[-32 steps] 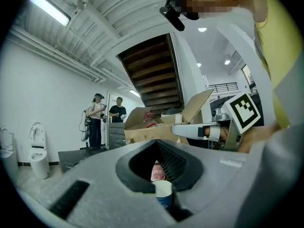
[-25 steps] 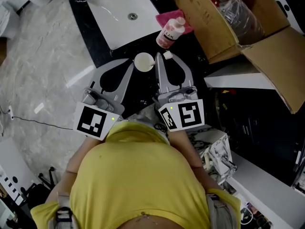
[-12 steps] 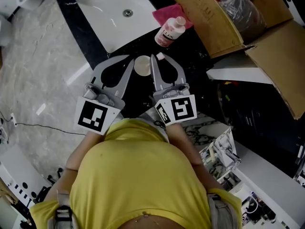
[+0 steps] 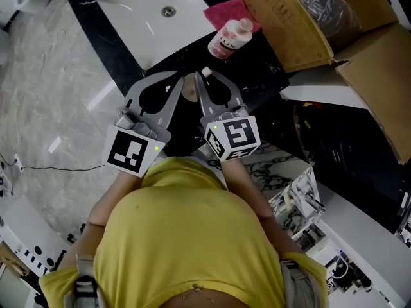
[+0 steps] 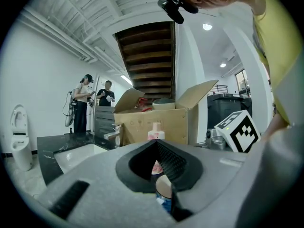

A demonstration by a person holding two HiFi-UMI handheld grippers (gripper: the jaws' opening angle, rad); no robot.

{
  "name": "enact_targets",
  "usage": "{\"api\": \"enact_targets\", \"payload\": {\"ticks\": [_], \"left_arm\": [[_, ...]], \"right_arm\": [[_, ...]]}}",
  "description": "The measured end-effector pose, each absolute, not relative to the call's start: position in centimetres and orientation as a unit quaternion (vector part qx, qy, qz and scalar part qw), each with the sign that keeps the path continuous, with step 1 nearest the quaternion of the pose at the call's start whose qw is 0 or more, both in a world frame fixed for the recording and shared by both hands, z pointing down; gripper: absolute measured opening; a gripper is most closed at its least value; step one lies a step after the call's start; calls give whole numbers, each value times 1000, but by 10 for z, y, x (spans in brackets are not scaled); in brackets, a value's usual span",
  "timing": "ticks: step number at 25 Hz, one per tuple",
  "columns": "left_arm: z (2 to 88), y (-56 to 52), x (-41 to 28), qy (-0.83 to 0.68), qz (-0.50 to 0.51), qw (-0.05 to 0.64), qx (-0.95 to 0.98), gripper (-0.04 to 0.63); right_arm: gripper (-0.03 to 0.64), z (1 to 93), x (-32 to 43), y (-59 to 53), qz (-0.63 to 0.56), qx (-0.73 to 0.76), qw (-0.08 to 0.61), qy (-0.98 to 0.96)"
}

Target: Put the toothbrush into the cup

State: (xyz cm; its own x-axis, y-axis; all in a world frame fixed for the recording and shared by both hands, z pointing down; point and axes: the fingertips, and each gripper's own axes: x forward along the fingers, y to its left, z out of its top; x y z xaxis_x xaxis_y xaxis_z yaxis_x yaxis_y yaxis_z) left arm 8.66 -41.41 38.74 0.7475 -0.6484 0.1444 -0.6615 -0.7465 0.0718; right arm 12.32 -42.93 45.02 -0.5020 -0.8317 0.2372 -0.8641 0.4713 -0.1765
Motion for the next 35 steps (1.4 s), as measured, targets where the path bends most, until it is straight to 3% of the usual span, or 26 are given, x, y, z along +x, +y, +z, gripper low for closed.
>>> {"api": "enact_targets", "payload": {"ticks": [3,9,14,16,21,28,35], "left_arm": [[387,-416,85,-352,54,61,932,2],[387,-415,81,-352,52,62,933,2],[383,-414,80,-349,47,60,934,2],[381,-413,80,-349,45,59,934,2],[368,-407,84,-345,35,43,937,2],[336,-391,96,-335,18,3,942,2],[290,-376,100,-345,-1,-39,938,2]], "right_arm": [[38,460,117,-432,149,485,88,-857],[173,475,117,-430,172,495,121,-843],[175,473,127,-425,174,517,117,-830],[153,465,134,-422,166,530,108,-825],[8,426,159,-413,127,574,55,-807],[8,359,191,-390,47,620,4,-783],[8,295,209,-357,-45,648,1,-760]]}}
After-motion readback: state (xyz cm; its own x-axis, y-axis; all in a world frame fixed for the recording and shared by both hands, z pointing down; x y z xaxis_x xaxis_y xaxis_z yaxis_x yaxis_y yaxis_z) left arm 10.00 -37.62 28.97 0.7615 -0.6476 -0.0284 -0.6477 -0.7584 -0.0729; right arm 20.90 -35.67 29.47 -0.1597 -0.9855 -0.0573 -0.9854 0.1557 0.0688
